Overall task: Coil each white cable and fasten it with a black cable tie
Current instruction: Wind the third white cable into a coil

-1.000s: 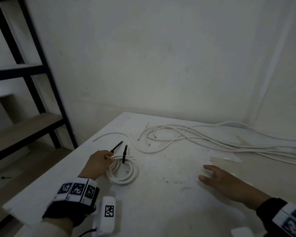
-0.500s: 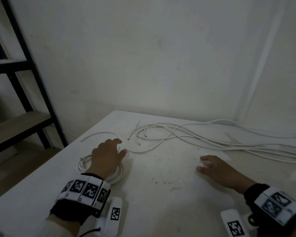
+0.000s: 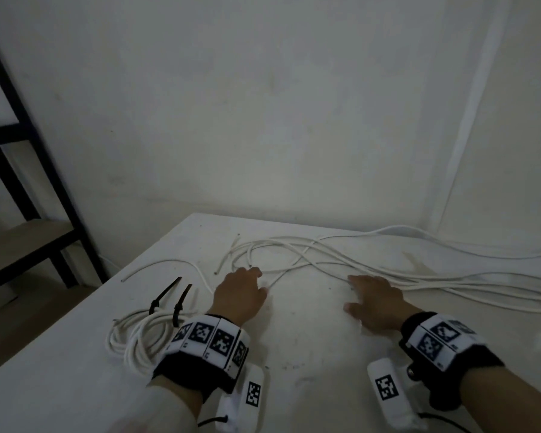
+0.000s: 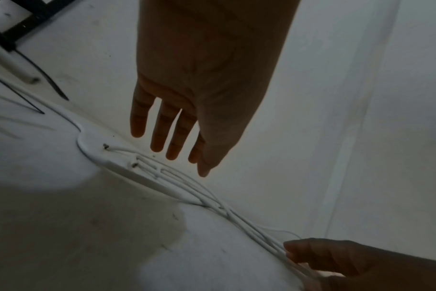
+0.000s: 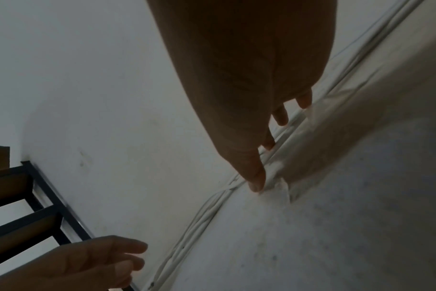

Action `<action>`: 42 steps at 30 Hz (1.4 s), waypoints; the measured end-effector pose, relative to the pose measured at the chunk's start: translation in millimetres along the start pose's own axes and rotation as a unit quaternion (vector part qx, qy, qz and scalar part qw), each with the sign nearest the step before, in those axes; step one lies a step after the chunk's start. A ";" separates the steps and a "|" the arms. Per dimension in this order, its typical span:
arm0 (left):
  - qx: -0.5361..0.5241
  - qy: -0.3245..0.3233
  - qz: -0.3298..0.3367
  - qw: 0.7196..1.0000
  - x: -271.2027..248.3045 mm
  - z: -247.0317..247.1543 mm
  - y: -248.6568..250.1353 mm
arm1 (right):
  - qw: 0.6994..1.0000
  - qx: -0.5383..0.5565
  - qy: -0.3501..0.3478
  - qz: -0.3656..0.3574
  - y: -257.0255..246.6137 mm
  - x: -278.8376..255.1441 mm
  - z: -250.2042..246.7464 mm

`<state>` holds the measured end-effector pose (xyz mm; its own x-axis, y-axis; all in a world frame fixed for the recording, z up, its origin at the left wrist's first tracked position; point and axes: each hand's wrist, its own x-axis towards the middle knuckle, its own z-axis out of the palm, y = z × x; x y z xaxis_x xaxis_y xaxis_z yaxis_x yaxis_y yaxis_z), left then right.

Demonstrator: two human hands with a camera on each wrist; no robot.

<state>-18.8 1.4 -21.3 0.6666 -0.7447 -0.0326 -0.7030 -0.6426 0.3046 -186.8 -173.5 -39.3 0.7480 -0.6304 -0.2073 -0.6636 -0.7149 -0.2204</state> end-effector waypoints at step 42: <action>-0.303 -0.027 0.065 0.950 -28.5 -36.6 58.3 | 0.883 0.177 0.425 -0.097 116.9 -129.5 -98.5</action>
<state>-69.7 -8.2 32.2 0.5586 -0.8294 -0.0014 -0.4953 -0.3349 0.8015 -360.3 -205.2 55.7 0.4847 -0.6139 0.6231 -0.3719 -0.7894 -0.4884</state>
